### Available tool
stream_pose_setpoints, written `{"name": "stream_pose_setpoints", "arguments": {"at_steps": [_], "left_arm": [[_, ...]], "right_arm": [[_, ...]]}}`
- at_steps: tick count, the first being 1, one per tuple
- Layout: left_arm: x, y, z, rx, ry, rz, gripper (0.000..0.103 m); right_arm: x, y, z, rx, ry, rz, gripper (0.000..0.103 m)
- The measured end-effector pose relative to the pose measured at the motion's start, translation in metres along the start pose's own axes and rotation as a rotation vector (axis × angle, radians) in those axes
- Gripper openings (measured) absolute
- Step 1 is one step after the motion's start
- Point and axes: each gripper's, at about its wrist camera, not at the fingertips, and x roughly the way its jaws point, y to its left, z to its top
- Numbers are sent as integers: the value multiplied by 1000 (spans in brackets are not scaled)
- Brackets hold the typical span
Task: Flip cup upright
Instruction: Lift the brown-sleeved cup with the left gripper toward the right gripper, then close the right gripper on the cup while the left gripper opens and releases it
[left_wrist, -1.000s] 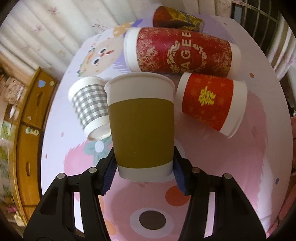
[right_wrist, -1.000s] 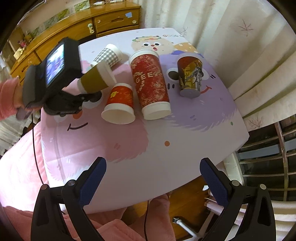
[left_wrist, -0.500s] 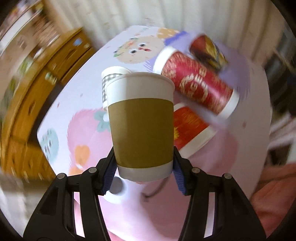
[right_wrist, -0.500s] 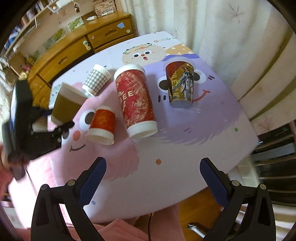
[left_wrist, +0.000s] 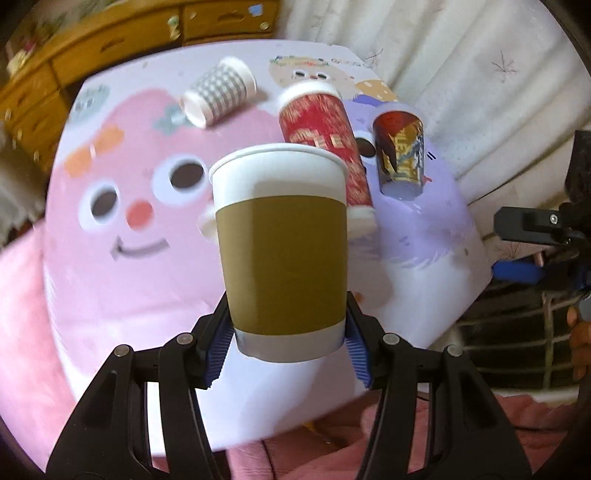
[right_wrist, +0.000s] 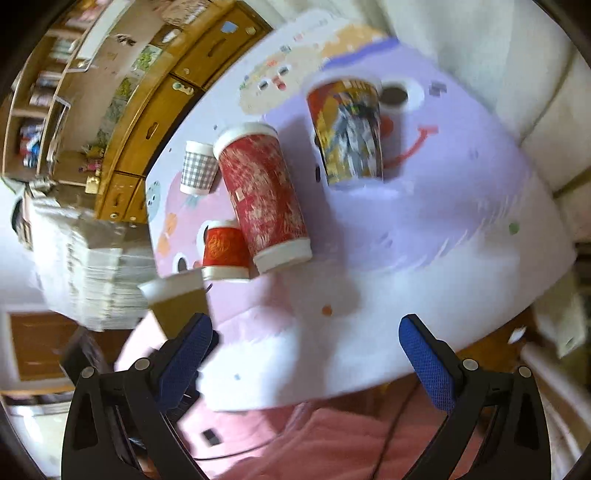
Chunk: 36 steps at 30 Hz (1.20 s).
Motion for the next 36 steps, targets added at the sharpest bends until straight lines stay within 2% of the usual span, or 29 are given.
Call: {"name": "stream_pose_setpoints", "arguments": {"at_steps": [4, 8, 12, 15, 20, 27, 29, 31, 36], "left_arm": [[15, -14, -18, -92, 22, -4, 52], [38, -19, -32, -197, 70, -60, 52], [55, -24, -41, -278, 96, -105, 52], [61, -25, -44, -343, 96, -146, 52], [70, -35, -46, -337, 117, -177, 52], [74, -40, -49, -324, 176, -186, 54], [74, -42, -49, -315, 195, -190, 63], [71, -43, -51, -312, 200, -187, 80], [65, -48, -55, -291, 212, -186, 81]], "right_arm": [[22, -17, 1, 54, 141, 61, 103], [40, -24, -7, 93, 217, 111, 103], [59, -26, -13, 45, 250, 19, 103], [74, -30, -14, 36, 279, -20, 103], [91, -42, -13, 29, 321, -72, 103], [102, -50, -12, 40, 353, -78, 103], [108, -48, -13, 38, 364, -76, 103], [112, -45, -16, 35, 374, -73, 103], [117, -31, -22, 13, 382, -68, 103]]}}
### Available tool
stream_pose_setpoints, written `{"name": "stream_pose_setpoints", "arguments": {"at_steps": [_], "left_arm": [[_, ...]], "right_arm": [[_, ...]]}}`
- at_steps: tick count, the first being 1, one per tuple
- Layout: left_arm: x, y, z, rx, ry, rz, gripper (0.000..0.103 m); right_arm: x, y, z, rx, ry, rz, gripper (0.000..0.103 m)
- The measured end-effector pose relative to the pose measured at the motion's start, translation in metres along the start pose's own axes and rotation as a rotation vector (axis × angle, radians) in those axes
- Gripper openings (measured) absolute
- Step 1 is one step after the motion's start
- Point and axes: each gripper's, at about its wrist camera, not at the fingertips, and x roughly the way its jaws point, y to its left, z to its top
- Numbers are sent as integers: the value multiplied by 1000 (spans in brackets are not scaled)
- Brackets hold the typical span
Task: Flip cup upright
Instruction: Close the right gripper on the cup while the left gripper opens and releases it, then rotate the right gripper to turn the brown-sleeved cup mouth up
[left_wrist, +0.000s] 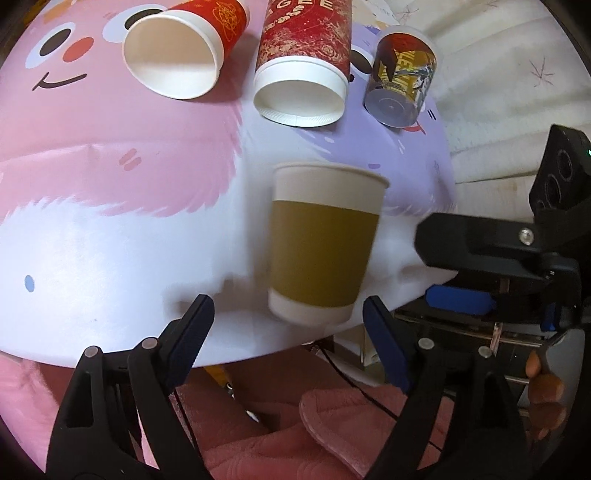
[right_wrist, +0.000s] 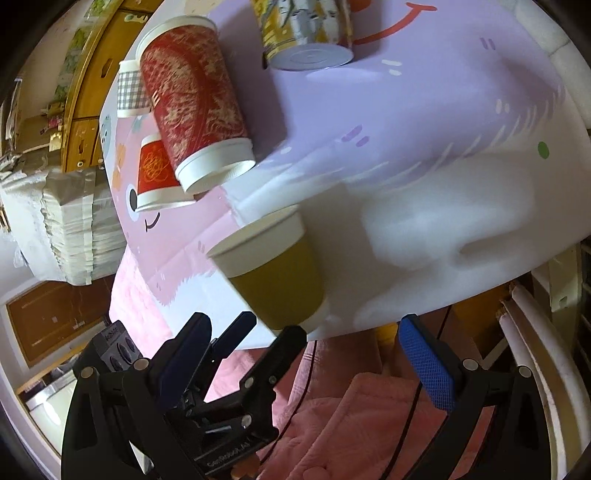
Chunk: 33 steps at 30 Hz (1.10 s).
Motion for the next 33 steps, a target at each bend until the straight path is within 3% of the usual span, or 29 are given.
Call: {"name": "stream_pose_setpoints", "arguments": {"at_steps": [5, 9, 13, 20, 23, 24, 33], "left_arm": [[-15, 3, -4, -3, -8, 1, 81], [-33, 9, -9, -19, -40, 16, 81], [-44, 16, -12, -38, -50, 43, 81], [-48, 26, -12, -58, -35, 84, 81], [-50, 28, -12, -58, -33, 92, 81], [-51, 29, -13, -58, -37, 97, 81], [-53, 33, -13, -59, -25, 111, 81]], "right_arm": [[10, 21, -1, -66, -22, -65, 103], [22, 27, 3, -51, -7, -63, 103], [23, 20, 7, -4, -17, -118, 103], [54, 23, 22, 33, -13, -163, 101], [64, 23, 26, 32, -15, -184, 80], [66, 22, 27, 38, -9, -188, 66], [74, 32, 12, -33, 6, -157, 61]]}}
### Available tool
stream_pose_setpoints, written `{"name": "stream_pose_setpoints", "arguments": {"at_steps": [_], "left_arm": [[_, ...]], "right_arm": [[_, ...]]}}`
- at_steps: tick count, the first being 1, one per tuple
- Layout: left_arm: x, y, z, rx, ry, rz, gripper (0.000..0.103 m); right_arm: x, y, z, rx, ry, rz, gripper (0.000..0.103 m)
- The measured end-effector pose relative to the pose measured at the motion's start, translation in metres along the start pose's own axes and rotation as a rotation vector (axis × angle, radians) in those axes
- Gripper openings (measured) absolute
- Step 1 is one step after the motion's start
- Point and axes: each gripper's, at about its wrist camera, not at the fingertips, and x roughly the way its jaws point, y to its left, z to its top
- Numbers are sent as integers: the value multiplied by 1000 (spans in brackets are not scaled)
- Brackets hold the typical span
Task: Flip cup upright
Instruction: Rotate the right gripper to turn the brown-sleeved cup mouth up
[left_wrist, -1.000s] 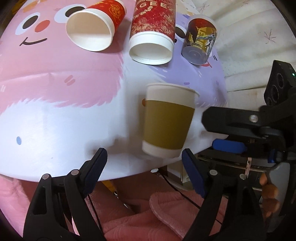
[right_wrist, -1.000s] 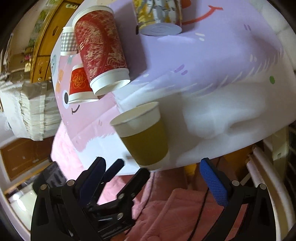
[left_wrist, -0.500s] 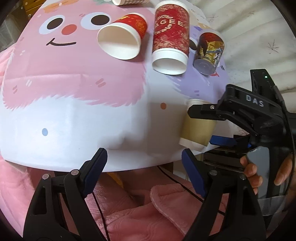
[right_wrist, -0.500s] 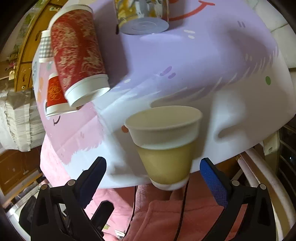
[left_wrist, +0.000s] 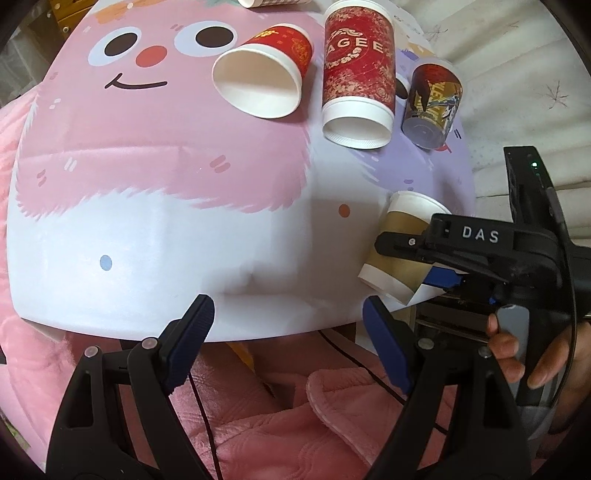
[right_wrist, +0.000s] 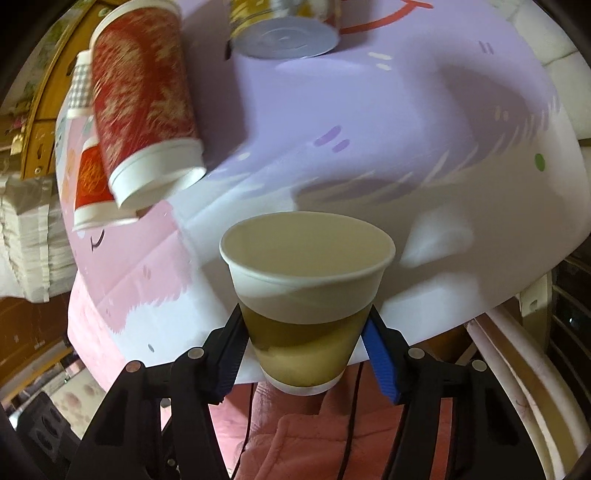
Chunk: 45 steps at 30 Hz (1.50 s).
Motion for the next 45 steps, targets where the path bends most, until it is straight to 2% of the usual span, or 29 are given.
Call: {"name": "stream_pose_setpoints", "arguments": {"at_steps": [2, 3, 4, 7, 8, 12, 16, 18, 24, 29, 35, 45], "left_arm": [[1, 1, 0, -5, -2, 1, 81], [1, 2, -1, -9, -4, 2, 81], [0, 4, -1, -13, -6, 4, 81], [-1, 8, -3, -33, -7, 7, 81], [-3, 12, -3, -44, -11, 6, 81], [-7, 19, -1, -68, -16, -11, 81], [-10, 24, 9, -44, 2, -39, 81], [-12, 25, 15, 14, 21, -33, 81], [-17, 32, 29, 188, 39, 69, 81], [-19, 45, 38, 276, 56, 115, 81], [-19, 67, 48, 320, 79, 112, 81], [-28, 70, 65, 433, 66, 123, 81]], "right_arm": [[2, 5, -8, -27, -1, 6, 60], [2, 4, -15, -90, 43, 63, 60], [3, 7, -19, -106, 40, 73, 60], [0, 18, -28, -145, -12, 93, 59], [-1, 21, -31, -187, -2, 149, 59], [-13, 32, -40, -246, -118, 155, 59], [-25, 49, -64, -374, -365, 91, 59], [-30, 59, -77, -433, -487, 64, 59], [-36, 62, -121, -492, -835, 35, 59], [-23, 73, -161, -517, -1029, -15, 60], [4, 88, -193, -488, -1119, -58, 61], [36, 104, -214, -415, -1148, -128, 62]]}}
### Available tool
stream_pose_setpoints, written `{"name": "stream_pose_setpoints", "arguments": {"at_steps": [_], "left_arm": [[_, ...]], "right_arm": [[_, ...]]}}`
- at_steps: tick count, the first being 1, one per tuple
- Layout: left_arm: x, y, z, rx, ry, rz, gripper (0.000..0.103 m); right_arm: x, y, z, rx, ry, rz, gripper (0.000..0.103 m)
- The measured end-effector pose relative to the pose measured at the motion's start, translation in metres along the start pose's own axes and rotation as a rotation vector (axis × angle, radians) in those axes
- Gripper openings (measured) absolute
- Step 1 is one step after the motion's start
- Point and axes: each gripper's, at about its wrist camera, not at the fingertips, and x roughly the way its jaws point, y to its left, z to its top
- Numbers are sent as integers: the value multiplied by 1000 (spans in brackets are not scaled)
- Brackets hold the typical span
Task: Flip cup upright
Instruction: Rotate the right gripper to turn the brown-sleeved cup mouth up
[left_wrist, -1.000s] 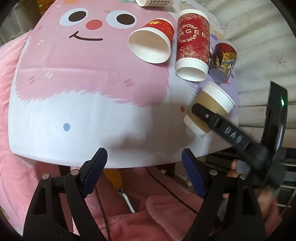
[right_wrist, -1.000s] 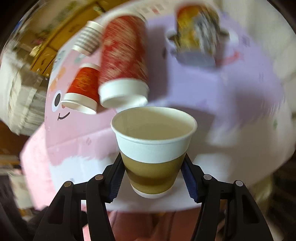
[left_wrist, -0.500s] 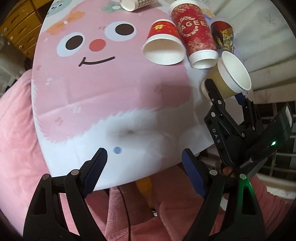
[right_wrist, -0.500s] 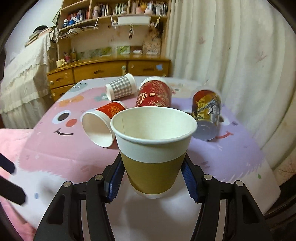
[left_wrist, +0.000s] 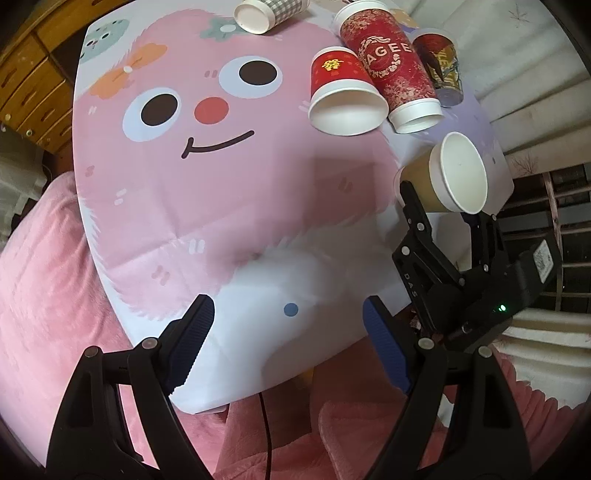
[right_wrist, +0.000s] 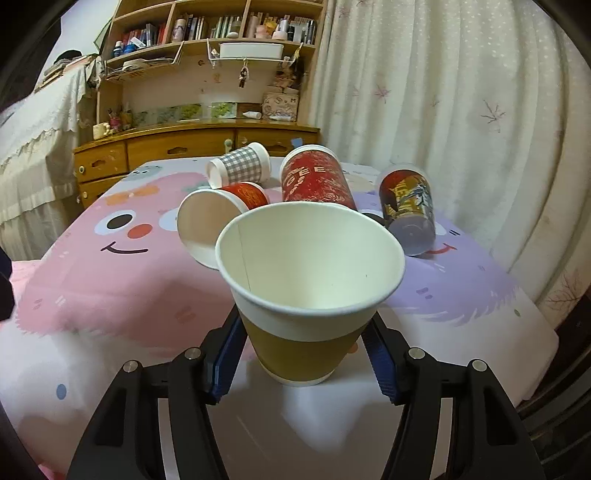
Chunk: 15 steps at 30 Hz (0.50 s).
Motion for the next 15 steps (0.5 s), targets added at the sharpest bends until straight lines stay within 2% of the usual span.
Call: {"name": "stream_pose_setpoints", "arguments": {"at_steps": [3, 5, 7, 8, 15], "left_arm": [[-7, 3, -6, 13, 5, -12, 81], [-9, 0, -7, 24, 18, -22, 81], [-10, -4, -9, 37, 42, -21, 81], [-10, -6, -10, 39, 48, -17, 81], [-7, -27, -21, -25, 40, 7, 81]], "right_arm": [[5, 4, -3, -23, 56, -8, 63], [8, 5, -5, -45, 105, 5, 67], [6, 3, -8, -49, 137, 8, 84], [4, 1, -9, -44, 165, 17, 87], [-15, -33, -25, 0, 310, 59, 90]]}}
